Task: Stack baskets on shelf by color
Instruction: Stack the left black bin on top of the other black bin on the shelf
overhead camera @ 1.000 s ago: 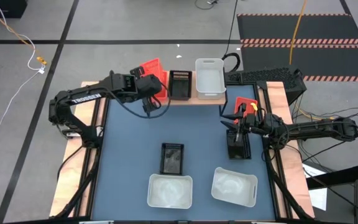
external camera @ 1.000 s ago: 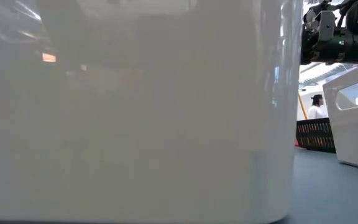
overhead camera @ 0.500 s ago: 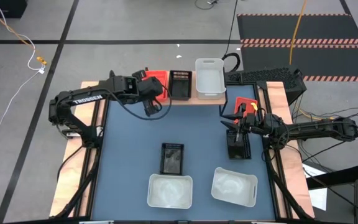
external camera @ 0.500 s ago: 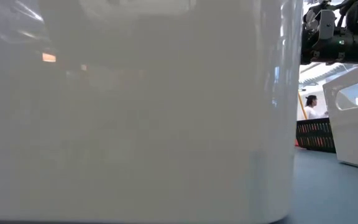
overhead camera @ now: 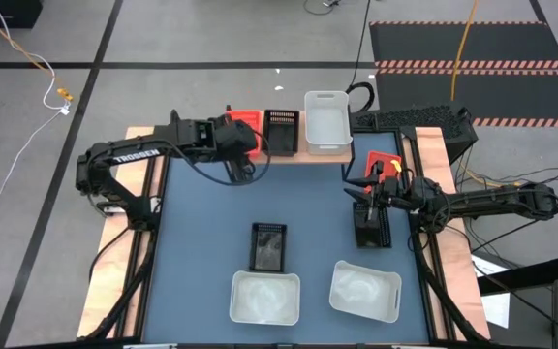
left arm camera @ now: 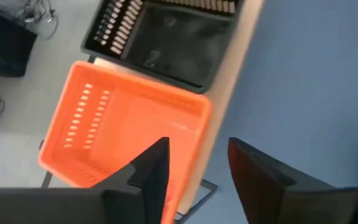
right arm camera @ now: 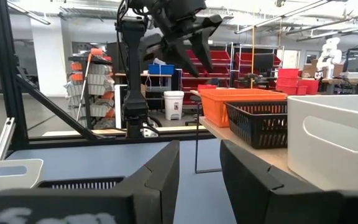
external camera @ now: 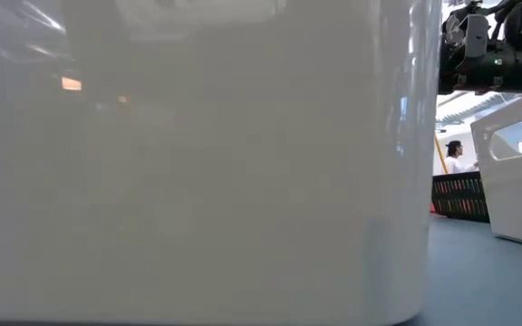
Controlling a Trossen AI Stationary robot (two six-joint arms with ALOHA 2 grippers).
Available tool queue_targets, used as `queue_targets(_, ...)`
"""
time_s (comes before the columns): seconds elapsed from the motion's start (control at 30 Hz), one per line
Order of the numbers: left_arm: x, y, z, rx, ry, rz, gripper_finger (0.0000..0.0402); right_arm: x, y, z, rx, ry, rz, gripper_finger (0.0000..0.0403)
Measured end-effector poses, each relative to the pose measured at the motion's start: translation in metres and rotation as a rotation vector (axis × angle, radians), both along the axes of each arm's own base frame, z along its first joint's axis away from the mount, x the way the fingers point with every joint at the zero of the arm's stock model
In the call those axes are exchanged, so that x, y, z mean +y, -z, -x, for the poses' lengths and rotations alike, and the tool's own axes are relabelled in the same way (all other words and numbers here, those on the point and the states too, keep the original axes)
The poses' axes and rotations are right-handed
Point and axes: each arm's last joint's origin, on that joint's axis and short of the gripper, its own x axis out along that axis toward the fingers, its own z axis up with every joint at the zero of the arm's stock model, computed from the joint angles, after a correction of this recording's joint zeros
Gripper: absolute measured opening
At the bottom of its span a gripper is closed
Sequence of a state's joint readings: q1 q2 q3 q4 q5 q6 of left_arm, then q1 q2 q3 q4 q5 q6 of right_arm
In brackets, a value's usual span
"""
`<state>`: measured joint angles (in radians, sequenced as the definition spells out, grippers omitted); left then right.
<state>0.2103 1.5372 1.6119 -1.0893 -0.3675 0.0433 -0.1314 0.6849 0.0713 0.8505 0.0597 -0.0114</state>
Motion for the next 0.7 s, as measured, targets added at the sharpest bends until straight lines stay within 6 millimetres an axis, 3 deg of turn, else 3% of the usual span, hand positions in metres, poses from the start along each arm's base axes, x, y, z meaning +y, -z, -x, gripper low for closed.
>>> queue_targets(0.27, -0.043, -0.009, 0.002, 0.009, 0.211, -0.042, 0.0195, 0.0, -0.001, 0.0, -0.015, -0.005, -0.028, 0.0109)
queue_targets(0.43, -0.074, -0.002, -0.011, 0.0, 0.319, -0.013, 0.0195, 0.0, -0.005, 0.001, -0.071, -0.026, -0.107, 0.0109)
queue_targets(0.7, -0.103, 0.028, -0.038, 0.032, 0.312, 0.047, 0.0195, 0.012, -0.008, -0.001, -0.131, -0.136, -0.222, 0.0109)
